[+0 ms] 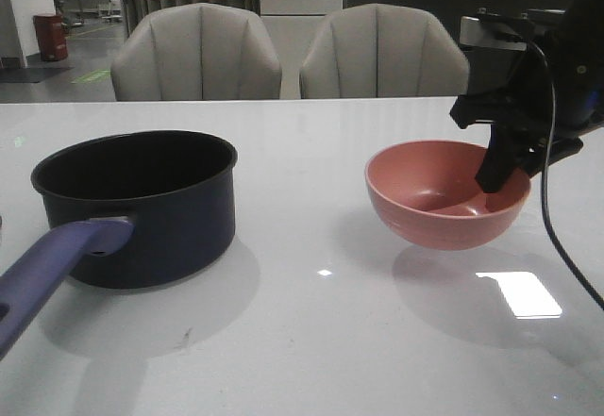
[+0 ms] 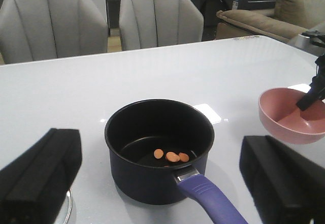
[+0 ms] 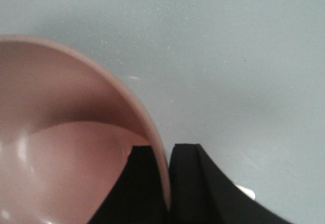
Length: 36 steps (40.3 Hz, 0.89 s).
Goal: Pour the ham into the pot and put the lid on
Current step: 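Carry the empty bowl back and set it on the table, then release the bowl and withdraw the right gripper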
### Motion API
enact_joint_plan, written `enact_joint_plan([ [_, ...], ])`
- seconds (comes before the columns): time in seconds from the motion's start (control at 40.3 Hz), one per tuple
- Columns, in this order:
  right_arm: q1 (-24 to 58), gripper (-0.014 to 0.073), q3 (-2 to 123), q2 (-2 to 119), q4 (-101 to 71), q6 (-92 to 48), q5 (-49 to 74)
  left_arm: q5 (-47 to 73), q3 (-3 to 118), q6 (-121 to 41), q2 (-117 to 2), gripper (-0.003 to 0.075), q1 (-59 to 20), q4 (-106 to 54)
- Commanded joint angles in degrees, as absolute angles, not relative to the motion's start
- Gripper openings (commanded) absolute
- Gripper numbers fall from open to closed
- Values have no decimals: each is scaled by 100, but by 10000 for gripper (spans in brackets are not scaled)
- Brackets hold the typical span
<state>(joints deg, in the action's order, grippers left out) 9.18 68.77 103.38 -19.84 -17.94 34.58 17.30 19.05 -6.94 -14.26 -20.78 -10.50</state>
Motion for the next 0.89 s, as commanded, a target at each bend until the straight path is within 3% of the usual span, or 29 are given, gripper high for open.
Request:
enact_joint_plan([
  [0.0, 876, 202, 7033, 10123, -2122, -1804, 3143, 1282, 2065, -691, -1471, 676, -2120, -1087],
  [0.273, 876, 365, 7060, 10168, -2122, -1809, 3064, 1282, 2065, -691, -1471, 676, -2120, -1087],
  [0.521, 876, 367, 7126, 9784, -1991, -1843, 3117, 1282, 2065, -691, -1471, 676, -2120, -1087],
  [0.868, 1033, 367, 6819, 7989, -1938, -2024, 2896, 1178, 2065, -691, -1471, 676, -2120, -1087],
])
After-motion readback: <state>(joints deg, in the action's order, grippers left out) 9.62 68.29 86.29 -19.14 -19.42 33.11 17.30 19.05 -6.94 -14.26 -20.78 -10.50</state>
